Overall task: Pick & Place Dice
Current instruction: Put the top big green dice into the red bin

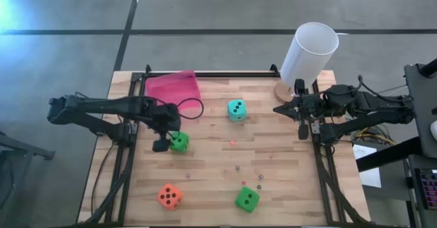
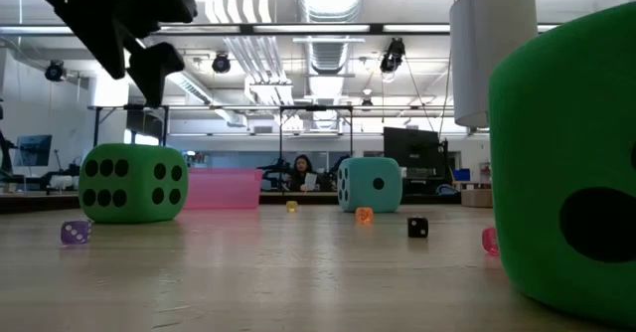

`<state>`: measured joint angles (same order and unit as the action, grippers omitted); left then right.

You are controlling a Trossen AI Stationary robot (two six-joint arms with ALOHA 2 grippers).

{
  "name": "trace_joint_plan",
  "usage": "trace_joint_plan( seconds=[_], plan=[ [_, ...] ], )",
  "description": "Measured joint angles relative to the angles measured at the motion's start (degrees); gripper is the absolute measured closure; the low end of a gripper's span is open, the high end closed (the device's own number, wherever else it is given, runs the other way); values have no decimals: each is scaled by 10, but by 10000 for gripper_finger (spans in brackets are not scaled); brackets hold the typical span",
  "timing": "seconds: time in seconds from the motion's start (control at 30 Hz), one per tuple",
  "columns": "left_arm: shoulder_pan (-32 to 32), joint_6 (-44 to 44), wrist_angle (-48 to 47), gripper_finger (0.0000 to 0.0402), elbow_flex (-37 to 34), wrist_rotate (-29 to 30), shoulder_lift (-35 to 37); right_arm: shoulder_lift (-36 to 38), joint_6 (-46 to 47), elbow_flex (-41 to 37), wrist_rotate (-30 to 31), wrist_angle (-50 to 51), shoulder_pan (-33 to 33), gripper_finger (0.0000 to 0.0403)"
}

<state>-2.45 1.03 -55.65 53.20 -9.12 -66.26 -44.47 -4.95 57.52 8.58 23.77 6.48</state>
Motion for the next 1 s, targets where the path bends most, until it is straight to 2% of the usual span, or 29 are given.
trace_joint_plan(
  seconds=[0.13,0.4,0.77,1.0],
  plan=[
    [-1,15,18,6,-15,21,0,0,0,0,0,0,0,394],
    [-1,21,49,3,-41,24,-9,0,0,0,0,0,0,394],
    [3,22,45,3,-36,35,-93,0,0,0,1,0,0,394],
    [3,22,43,2,-32,31,-93,0,0,0,1,0,0,394]
  ],
)
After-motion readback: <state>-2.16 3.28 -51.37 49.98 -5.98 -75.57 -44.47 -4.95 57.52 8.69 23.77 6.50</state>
